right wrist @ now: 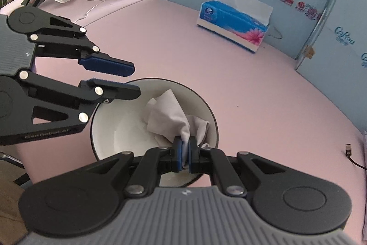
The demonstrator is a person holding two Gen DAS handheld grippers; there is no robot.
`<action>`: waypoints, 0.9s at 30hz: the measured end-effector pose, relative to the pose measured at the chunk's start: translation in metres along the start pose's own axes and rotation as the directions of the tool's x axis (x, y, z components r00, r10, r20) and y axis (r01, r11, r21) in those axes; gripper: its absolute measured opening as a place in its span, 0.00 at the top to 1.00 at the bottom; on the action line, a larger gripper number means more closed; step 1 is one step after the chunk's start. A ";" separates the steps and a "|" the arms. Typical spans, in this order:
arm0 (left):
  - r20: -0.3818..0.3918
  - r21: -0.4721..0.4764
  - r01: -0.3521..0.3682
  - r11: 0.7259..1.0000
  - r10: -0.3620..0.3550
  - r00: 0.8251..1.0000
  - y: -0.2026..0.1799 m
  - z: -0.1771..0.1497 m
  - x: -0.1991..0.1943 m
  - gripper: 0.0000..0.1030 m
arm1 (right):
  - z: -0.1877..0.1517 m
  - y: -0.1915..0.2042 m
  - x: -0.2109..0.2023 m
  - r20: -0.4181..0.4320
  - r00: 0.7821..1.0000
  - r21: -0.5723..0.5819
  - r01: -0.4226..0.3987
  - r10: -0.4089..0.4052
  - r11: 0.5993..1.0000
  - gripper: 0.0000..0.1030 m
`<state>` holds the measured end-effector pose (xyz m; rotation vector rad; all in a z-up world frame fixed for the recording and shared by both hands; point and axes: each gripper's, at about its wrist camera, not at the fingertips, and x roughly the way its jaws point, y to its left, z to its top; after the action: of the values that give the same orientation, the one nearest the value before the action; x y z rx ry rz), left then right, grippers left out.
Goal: Clean bowl
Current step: 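Lower the striped bowl onto the table and open the left gripper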
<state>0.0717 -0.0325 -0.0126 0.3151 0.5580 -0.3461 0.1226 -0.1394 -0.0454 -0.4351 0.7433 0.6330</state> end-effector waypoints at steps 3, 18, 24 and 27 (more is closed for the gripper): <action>0.011 -0.017 0.019 1.000 -0.019 1.000 0.005 -0.003 0.000 0.64 | 0.006 0.004 0.007 -0.035 0.999 -0.019 -0.006 0.006 1.000 0.95; 0.081 -0.109 0.095 0.990 -0.086 0.993 0.029 -0.017 -0.009 0.46 | 0.021 0.019 0.018 -0.054 0.997 -0.042 -0.066 0.063 0.997 0.90; 0.094 -0.141 0.104 0.984 -0.092 0.991 0.036 -0.019 -0.006 0.42 | 0.021 0.018 0.016 -0.060 0.995 -0.013 -0.081 0.080 0.997 0.90; 0.104 -0.167 0.113 0.979 -0.097 0.990 0.039 -0.019 -0.004 0.41 | 0.020 0.023 0.012 -0.068 0.992 -0.019 -0.109 0.108 0.994 0.90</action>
<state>0.0751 0.0110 -0.0177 0.1011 0.5077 -0.4102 0.1242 -0.1066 -0.0444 -0.4406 0.8282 0.7323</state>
